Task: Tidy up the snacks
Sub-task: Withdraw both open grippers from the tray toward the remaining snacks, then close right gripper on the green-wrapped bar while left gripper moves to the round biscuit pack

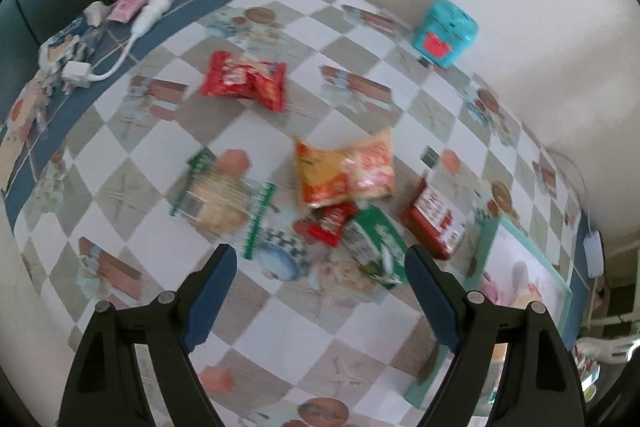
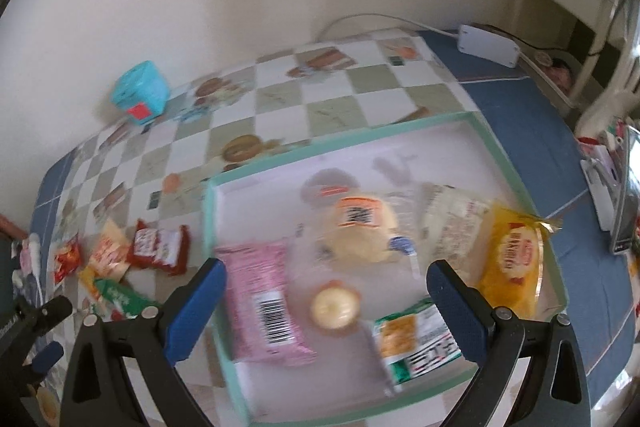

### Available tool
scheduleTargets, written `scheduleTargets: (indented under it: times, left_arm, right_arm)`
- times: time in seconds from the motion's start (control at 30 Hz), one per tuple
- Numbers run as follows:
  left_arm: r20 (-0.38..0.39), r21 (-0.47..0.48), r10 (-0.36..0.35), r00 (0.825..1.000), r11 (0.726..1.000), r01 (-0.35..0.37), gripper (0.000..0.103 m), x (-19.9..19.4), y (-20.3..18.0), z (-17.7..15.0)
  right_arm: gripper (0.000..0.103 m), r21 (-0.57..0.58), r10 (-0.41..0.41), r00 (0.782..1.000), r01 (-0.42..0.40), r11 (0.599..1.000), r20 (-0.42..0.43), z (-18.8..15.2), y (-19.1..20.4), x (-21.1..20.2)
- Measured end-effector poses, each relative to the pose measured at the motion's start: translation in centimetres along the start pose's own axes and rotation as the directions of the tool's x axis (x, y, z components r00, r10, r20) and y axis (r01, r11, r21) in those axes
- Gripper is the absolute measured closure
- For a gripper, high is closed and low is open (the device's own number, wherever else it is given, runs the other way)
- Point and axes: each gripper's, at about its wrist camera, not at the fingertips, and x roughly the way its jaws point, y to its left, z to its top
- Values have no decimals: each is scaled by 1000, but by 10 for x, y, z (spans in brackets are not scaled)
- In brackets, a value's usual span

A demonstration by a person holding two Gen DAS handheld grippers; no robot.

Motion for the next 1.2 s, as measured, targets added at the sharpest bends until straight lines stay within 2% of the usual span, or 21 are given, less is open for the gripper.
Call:
scheduleTargets:
  times: [0.17,0.3,0.4,0.87,1.03,1.2]
  left_arm:
    - [21,-42,29,999,999,-28,17,-3,30,13]
    - [27,-53,61,998,997,-60,17,-2,49,21]
    - [27,-100,76,997,992,-73,17,-2,71,25]
    - [22,-269,64,998,961,-56,17,-1,136,36]
    - [8,-305,52,999,951,-47,17,4,152,39]
    - [-19,-293,47,999,955,-51,17,16,154,41]
  right_arm:
    - [1,-38,-5,1000,5,999,0,-8,23,-3]
    - [1,-71,32,999,-33,997,-11,-14,49,-4]
    - [1,-112,43,999,-44,993,-16,-19,68,-4]
    - [1,-192,114,992,-121,974,-45,-36,115,-2]
    - [1,-218,120,991,-132,967,-64,-41,128,5]
    - [1,-219,139,986,-155,963,-88,-43,136,14]
